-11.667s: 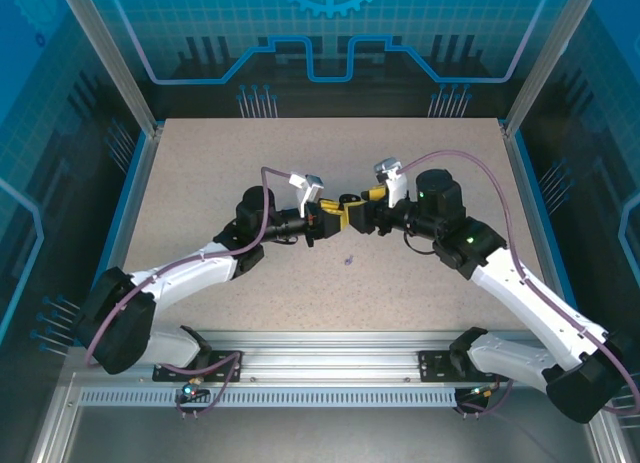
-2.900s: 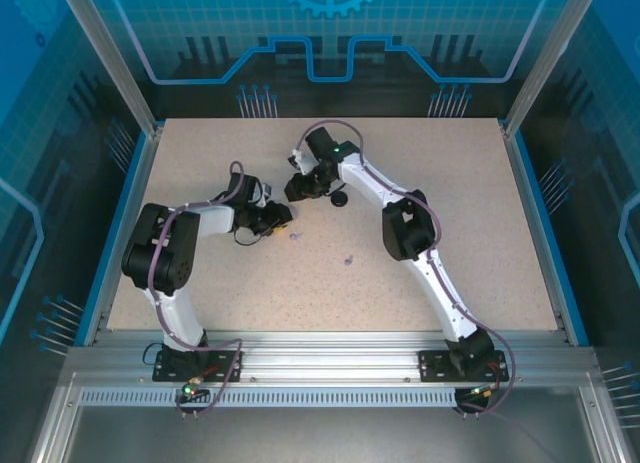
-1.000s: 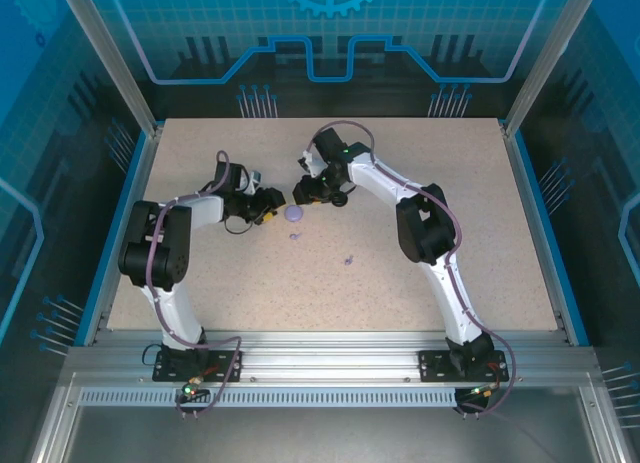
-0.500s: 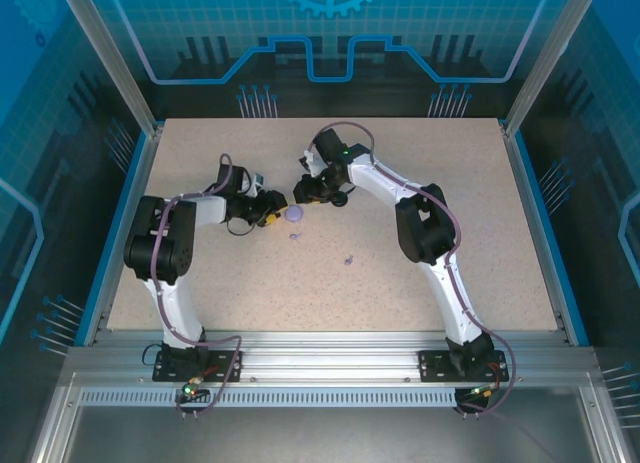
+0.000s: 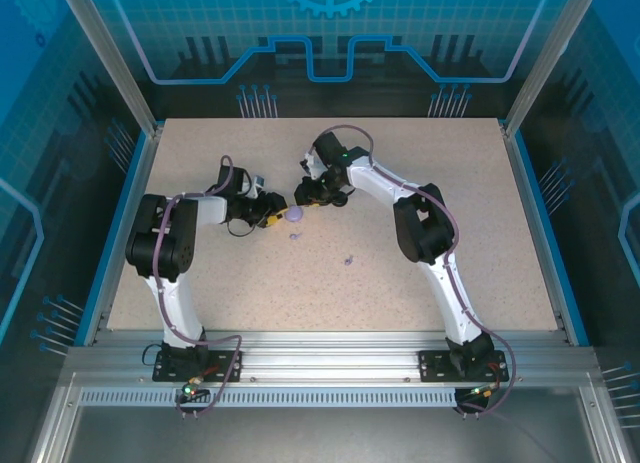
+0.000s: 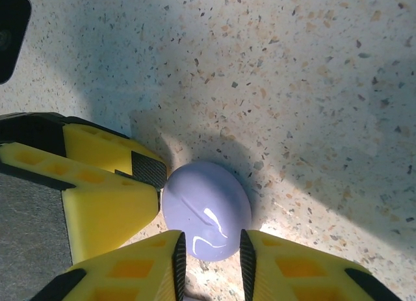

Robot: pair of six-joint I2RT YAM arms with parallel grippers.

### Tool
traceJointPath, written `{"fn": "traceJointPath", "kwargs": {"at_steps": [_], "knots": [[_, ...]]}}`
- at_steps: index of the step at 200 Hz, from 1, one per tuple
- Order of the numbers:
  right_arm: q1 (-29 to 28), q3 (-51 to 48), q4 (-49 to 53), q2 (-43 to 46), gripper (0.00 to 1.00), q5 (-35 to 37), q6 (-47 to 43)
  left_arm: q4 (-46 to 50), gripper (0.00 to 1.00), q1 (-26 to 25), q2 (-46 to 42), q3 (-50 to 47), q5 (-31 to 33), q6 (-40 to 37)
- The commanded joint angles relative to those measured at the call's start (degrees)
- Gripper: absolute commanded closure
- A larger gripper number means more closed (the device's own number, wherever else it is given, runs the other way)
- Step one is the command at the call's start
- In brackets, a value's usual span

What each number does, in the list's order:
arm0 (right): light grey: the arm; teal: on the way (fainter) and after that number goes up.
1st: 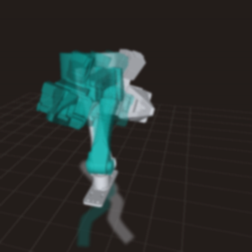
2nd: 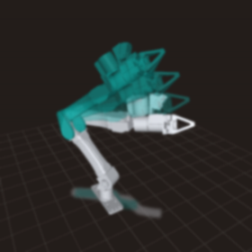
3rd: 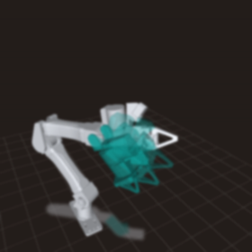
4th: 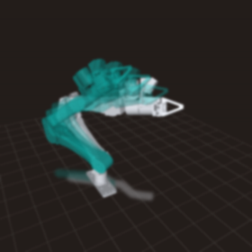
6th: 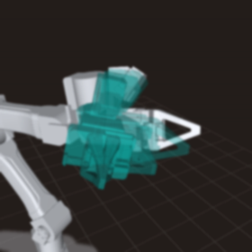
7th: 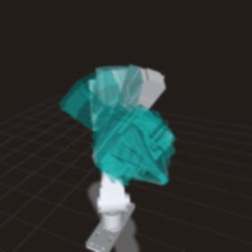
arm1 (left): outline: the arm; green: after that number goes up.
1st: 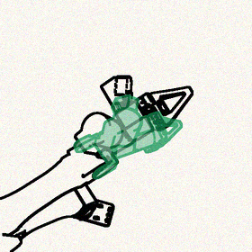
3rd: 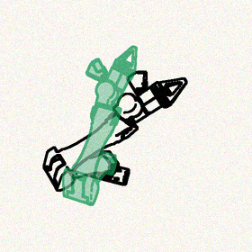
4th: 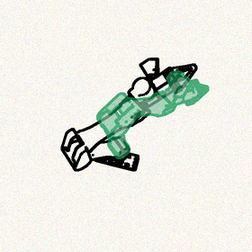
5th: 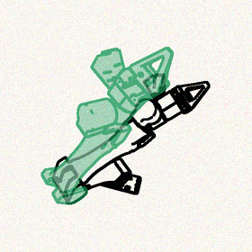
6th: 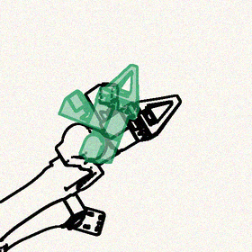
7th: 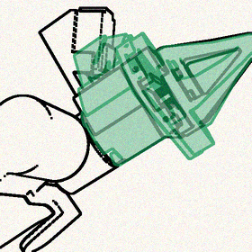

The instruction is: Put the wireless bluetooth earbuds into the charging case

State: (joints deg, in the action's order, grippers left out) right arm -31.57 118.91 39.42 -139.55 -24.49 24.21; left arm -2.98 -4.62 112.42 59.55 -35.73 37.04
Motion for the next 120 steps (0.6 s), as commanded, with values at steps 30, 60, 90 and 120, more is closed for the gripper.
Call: {"fn": "traceJointPath", "kwargs": {"at_steps": [30,60,90,120], "knots": [[-0.16,-1.23,-1.01,-2.64,0.71,-2.58,1.02,-0.88,0.59,0.05,2.27,0.88,-2.94,1.64],[-0.24,-1.67,-1.32,-2.9,0.71,-2.58,1.16,-1.05,0.59,0.06,2.62,0.92,-3.29,1.66],[-0.24,-1.84,-1.67,-3.39,0.71,-2.94,1.52,-1.2,0.59,-0.21,3.11,1.0,-3.74,1.72],[-0.29,-2.27,-2.06,-3.52,0.74,-3.02,1.69,-1.71,0.6,-0.6,3.73,0.85,-4.17,2.07]]}}
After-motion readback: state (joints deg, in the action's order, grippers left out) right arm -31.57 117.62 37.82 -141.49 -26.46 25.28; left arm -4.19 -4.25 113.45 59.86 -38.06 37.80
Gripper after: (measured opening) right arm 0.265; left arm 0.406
